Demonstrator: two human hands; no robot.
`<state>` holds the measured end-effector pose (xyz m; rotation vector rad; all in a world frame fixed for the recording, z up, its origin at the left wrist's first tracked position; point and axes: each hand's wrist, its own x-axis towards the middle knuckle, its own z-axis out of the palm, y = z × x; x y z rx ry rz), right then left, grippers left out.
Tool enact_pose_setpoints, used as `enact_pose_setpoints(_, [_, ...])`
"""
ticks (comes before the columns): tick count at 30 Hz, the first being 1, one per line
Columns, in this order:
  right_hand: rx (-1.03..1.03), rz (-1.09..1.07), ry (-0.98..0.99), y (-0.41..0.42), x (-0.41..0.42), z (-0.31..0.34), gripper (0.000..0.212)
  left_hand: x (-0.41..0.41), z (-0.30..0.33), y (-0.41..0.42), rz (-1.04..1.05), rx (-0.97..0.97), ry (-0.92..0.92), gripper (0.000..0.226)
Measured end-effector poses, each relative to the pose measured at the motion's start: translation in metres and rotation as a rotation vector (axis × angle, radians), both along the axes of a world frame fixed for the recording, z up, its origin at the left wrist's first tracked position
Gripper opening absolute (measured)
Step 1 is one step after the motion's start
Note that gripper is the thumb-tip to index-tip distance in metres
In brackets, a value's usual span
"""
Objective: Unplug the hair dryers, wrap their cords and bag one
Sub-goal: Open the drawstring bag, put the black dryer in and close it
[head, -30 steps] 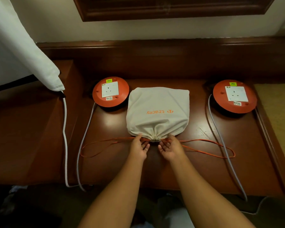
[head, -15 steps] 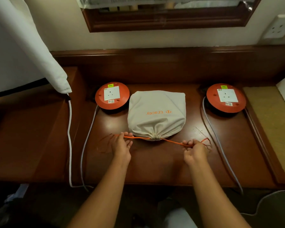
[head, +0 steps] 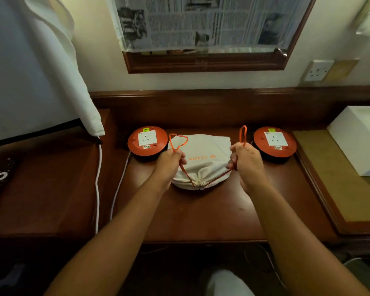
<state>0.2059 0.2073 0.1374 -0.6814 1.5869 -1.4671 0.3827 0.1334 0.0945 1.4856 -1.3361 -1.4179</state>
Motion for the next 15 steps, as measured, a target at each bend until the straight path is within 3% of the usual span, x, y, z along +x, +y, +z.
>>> enact_pose_setpoints(5, [0.071,0.207,0.160,-0.054,-0.003,0.023,0.023,-0.020,0.024,-0.039,-0.033,-0.011,0.049,0.022])
enact_pose_setpoints(15, [0.273,0.359,0.218,-0.210,-0.040,-0.001,0.014,-0.080,0.007,-0.155,-0.022,0.168,0.052,0.021])
